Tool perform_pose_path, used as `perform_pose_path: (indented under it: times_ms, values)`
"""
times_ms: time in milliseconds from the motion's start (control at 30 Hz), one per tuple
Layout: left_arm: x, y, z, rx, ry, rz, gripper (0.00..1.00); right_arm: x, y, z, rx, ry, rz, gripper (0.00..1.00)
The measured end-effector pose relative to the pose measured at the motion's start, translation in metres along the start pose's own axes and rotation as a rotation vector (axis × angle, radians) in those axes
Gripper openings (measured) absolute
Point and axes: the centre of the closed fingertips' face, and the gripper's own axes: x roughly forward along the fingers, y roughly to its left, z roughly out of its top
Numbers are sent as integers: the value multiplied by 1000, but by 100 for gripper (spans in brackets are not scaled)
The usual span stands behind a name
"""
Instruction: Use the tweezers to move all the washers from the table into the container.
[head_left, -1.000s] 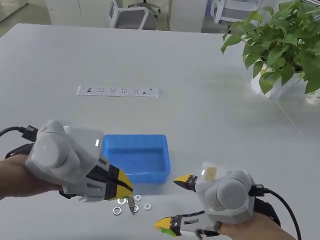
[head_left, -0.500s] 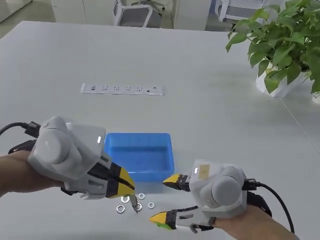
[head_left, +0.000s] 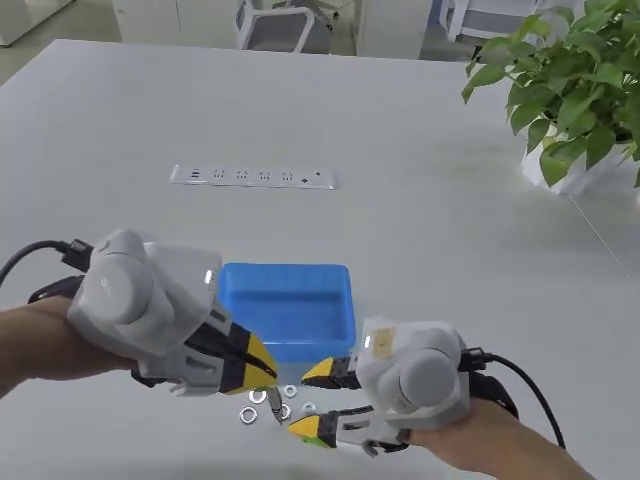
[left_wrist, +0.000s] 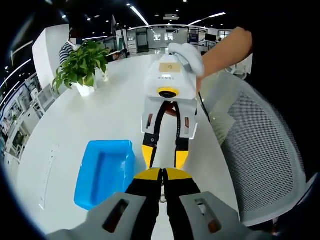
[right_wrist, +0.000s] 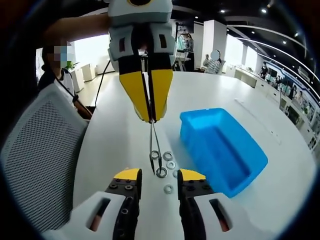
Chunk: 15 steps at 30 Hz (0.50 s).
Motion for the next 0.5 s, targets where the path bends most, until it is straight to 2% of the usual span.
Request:
perform_pose_path:
  times_ms: [233,500]
  values:
    - [2,-1,3,1,-3,-6,5,9,3,2,-40,11,22,23]
    - [4,-2,5,4,-6,-11,5,14,4,6,-46,6,33,16]
